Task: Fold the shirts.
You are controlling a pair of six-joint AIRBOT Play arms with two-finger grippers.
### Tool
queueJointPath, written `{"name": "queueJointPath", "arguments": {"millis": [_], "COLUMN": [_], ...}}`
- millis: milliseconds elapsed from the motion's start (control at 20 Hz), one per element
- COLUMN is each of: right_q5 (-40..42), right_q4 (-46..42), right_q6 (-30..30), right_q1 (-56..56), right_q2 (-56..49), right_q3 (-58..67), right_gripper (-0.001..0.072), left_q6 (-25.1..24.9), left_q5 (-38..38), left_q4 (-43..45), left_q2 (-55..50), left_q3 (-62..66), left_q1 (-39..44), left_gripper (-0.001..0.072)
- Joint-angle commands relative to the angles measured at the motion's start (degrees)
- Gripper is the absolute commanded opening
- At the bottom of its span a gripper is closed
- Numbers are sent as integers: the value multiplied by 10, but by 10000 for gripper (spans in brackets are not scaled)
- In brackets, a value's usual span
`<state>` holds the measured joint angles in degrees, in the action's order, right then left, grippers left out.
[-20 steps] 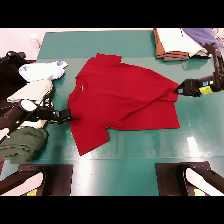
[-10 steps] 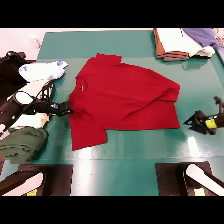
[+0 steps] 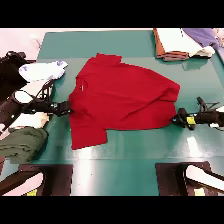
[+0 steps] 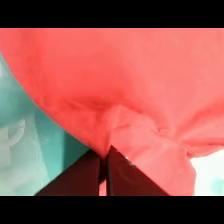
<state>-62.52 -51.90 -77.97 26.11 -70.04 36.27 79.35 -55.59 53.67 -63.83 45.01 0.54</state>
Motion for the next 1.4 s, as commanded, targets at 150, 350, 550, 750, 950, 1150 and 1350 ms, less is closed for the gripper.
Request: {"name": "queueJointPath", "arguments": {"millis": [150,350,550,750,950,1150,1350], "right_q5": [-49,-77,-76,-137,-207,-249,-259], "right_q4": [8,7,-52,-174,-186,-182,-189], "right_q6": [27,27,1,-56,-72,-82,-77], "right_q1": [-66,-65,-65,-65,-65,-65,-78], "right_q2": [102,215,272,265,211,159,68], "right_q3": [166,388,603,774,857,755,612], "right_gripper": [15,14,14,14,13,13,13], "left_q6": [3,3,22,44,49,62,57], "left_q5": [-40,-50,-30,21,-11,-135,-198], "left_q4": [2,4,56,123,139,121,29], "left_q2": [100,197,224,224,186,76,-61], "left_q3": [137,384,638,743,723,664,556], "left_q1": [-2,-2,-2,-2,-2,-2,-2], "left_gripper": [23,23,23,21,22,24,24]}}
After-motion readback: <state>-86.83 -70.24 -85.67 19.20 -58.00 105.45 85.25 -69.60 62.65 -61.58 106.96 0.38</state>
